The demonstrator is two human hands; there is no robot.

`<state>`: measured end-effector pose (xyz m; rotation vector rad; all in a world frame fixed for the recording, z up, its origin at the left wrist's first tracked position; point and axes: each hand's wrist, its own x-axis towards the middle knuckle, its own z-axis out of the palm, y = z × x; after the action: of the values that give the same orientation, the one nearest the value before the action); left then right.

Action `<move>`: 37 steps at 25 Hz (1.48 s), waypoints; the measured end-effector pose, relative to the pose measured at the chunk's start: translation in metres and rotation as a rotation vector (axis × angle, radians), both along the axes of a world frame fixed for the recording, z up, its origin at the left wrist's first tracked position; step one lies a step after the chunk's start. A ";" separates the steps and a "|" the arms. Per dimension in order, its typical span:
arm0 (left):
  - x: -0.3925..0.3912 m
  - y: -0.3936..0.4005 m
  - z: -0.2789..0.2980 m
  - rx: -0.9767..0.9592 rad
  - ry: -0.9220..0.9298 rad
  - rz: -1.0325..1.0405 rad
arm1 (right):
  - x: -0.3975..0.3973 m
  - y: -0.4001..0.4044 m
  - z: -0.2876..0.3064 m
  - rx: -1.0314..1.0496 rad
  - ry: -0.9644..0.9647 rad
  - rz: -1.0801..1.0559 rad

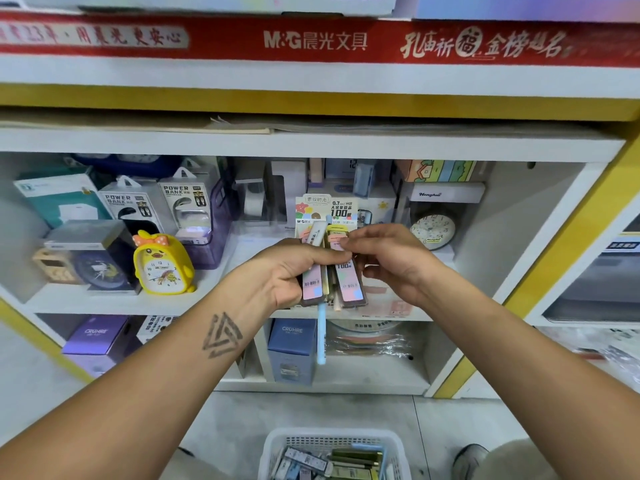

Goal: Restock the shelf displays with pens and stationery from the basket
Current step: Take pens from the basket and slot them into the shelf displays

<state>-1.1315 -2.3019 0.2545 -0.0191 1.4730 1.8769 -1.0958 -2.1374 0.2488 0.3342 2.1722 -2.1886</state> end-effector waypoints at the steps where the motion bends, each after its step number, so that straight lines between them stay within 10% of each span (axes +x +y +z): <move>1: -0.001 -0.002 0.001 -0.003 -0.007 0.004 | -0.002 0.000 0.001 -0.015 -0.004 -0.005; 9: -0.018 -0.020 0.004 -0.032 -0.013 0.189 | -0.018 0.002 0.009 0.023 0.090 -0.136; 12: -0.028 -0.033 0.008 -0.039 0.005 0.313 | -0.027 0.008 0.007 0.324 0.287 -0.287; 18: -0.037 -0.052 0.015 -0.084 0.005 0.359 | -0.036 -0.015 -0.020 0.825 0.561 -0.103; 29: -0.039 -0.066 0.012 -0.152 0.004 0.336 | -0.062 -0.032 -0.048 0.869 0.522 0.075; 33: -0.035 -0.055 0.011 -0.146 -0.002 0.264 | -0.060 -0.034 -0.047 1.178 0.603 0.003; 37: -0.028 -0.042 0.011 -0.099 -0.006 0.140 | -0.047 -0.036 -0.019 0.451 0.331 -0.035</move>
<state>-1.1591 -2.3439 0.2657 -0.1784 1.5952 1.9095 -1.1427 -2.1729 0.2294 0.0168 2.8551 -1.8559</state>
